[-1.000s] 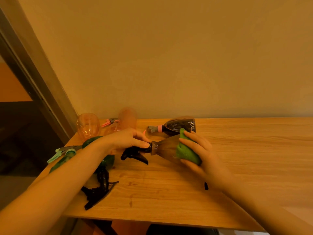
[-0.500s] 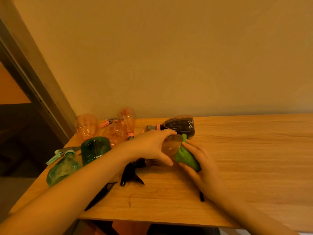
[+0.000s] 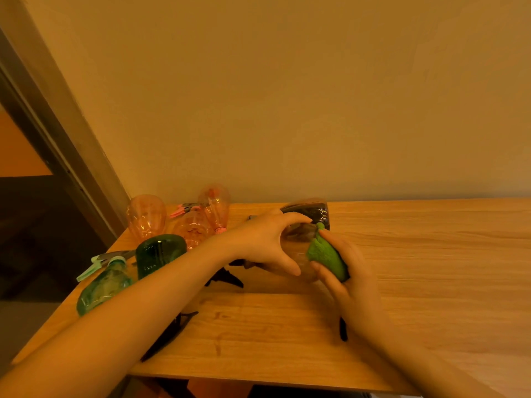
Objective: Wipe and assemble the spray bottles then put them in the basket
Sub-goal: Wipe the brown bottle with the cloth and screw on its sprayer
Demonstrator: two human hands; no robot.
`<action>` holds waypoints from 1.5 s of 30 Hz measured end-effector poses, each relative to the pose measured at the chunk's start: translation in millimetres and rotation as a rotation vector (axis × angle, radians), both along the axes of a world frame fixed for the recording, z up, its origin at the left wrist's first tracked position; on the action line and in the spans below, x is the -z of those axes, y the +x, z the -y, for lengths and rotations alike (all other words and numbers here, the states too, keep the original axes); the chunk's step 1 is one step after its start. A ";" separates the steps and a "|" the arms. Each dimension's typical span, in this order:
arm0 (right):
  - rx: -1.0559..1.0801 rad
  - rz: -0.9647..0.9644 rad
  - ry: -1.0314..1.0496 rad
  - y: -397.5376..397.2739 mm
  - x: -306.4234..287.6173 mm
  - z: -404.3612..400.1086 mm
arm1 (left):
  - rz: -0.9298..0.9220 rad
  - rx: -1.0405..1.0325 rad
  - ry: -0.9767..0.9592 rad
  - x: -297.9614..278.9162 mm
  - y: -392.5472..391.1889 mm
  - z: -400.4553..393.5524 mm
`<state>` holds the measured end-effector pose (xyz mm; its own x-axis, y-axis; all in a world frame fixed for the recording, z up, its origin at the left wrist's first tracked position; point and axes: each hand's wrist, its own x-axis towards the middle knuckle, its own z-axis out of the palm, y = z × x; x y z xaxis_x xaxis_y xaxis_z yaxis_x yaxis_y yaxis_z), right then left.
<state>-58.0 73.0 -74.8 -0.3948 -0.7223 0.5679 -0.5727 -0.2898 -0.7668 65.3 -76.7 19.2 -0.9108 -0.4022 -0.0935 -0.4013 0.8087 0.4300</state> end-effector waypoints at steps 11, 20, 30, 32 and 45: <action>-0.045 0.450 -0.033 3.3 -49.4 11.7 | -0.174 -0.012 -0.059 -18.4 14.1 -7.1; -0.112 0.360 0.026 13.6 -43.4 7.5 | -0.438 -0.050 0.027 -11.8 20.9 -2.8; -0.050 0.107 -0.085 -3.4 -80.5 10.2 | -0.678 -0.108 0.196 -6.8 16.6 -17.4; -0.041 -0.035 -0.091 -6.0 -86.1 13.1 | -0.713 -0.130 0.218 -5.2 13.9 -21.4; -0.050 -0.481 -0.118 -14.9 -82.3 -0.8 | -0.878 -0.248 0.327 -1.7 18.2 -21.5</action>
<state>-72.9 73.8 7.5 -0.0343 -0.6534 0.7563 -0.8369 -0.3949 -0.3791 83.4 -55.2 20.9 -0.6021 -0.6673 0.4384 0.0272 0.5317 0.8465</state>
